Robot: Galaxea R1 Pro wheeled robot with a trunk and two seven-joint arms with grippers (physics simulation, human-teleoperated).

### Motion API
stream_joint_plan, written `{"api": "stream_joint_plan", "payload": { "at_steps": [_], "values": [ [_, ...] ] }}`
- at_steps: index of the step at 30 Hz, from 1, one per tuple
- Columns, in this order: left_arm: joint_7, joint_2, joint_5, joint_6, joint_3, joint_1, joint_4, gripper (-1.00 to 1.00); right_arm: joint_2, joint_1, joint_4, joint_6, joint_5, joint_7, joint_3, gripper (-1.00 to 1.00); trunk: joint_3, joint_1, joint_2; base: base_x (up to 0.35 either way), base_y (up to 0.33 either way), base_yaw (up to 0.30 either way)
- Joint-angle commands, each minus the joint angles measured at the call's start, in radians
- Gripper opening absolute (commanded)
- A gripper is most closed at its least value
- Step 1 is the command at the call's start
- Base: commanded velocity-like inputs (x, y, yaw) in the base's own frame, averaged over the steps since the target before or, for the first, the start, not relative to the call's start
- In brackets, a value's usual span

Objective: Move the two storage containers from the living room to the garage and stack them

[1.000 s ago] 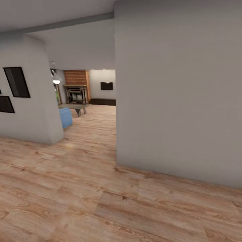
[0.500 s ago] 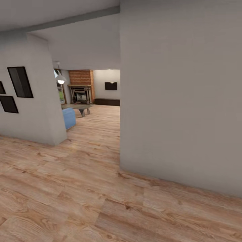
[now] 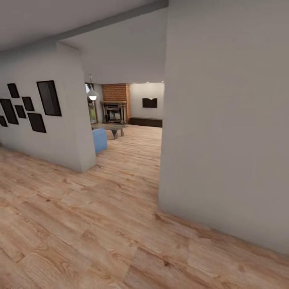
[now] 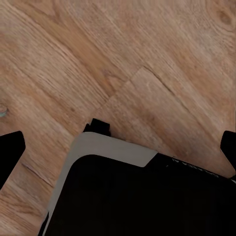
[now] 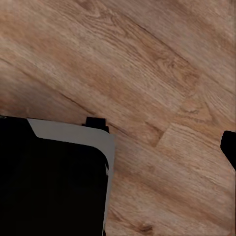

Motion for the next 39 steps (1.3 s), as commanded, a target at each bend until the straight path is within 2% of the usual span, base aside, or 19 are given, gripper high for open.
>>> {"api": "stream_joint_plan", "payload": {
  "at_steps": [1, 29, 39],
  "values": [
    [0.0, 0.0, 0.006, -0.001, -0.002, -0.001, 0.0, 1.0, 0.0, -0.001, 0.003, -0.006, -0.01, 0.0, 0.009, 1.0, -0.001, 0.001, -0.001, 0.322, 0.0, 0.269],
    [0.0, 0.0, 0.006, -0.001, -0.002, -0.001, 0.0, 1.0, 0.0, -0.001, 0.003, -0.006, -0.01, -0.002, 0.008, 1.0, -0.001, 0.001, -0.001, 0.322, 0.0, 0.267],
    [0.0, 0.0, 0.006, -0.002, -0.002, -0.001, 0.0, 1.0, 0.002, -0.001, 0.003, -0.007, -0.005, -0.003, 0.013, 1.0, -0.001, 0.001, -0.001, 0.322, 0.0, 0.05]
  ]
}}
